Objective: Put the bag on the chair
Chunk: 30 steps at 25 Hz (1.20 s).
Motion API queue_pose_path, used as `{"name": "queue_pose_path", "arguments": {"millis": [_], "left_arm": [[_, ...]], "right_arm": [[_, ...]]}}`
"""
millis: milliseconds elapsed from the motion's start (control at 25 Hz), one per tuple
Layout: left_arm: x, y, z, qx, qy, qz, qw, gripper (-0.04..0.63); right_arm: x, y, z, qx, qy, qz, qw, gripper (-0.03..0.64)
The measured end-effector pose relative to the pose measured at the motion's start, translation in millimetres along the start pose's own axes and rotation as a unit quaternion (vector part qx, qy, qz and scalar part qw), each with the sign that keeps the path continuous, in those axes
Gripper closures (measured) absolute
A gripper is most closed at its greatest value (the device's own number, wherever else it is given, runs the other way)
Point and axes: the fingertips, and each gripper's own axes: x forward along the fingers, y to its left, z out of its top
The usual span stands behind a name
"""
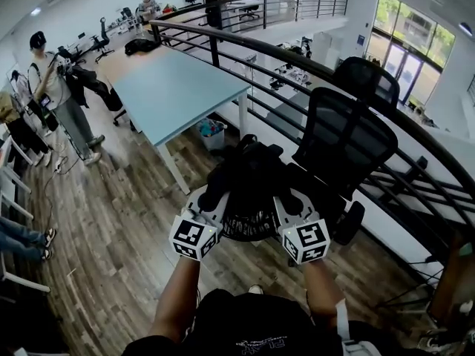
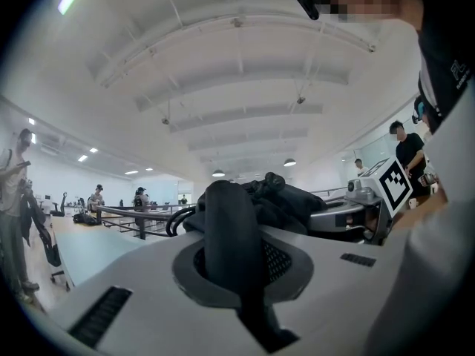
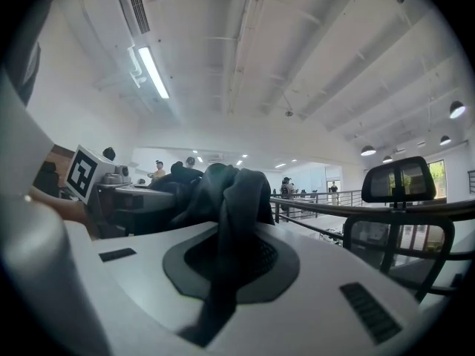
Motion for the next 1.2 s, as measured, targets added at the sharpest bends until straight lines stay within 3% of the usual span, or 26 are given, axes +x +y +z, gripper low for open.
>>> {"name": "queue_pose_path", "arguments": {"millis": [760,1200], "left_arm": [[133.5,28.7,-26.1,-0.013,0.011,-0.079,0.9967,0.563],[226.0,35.6,-29.6,-0.007,0.015,-0.161,0.9867,0.563]], "right_arm": [[56.4,-98.6,-20.5,0.007,0.027,-0.073,0.997,0.592],[84.5,-168.9,-25.5,0.018,0.025,-0.149,0.988,0.592]]}}
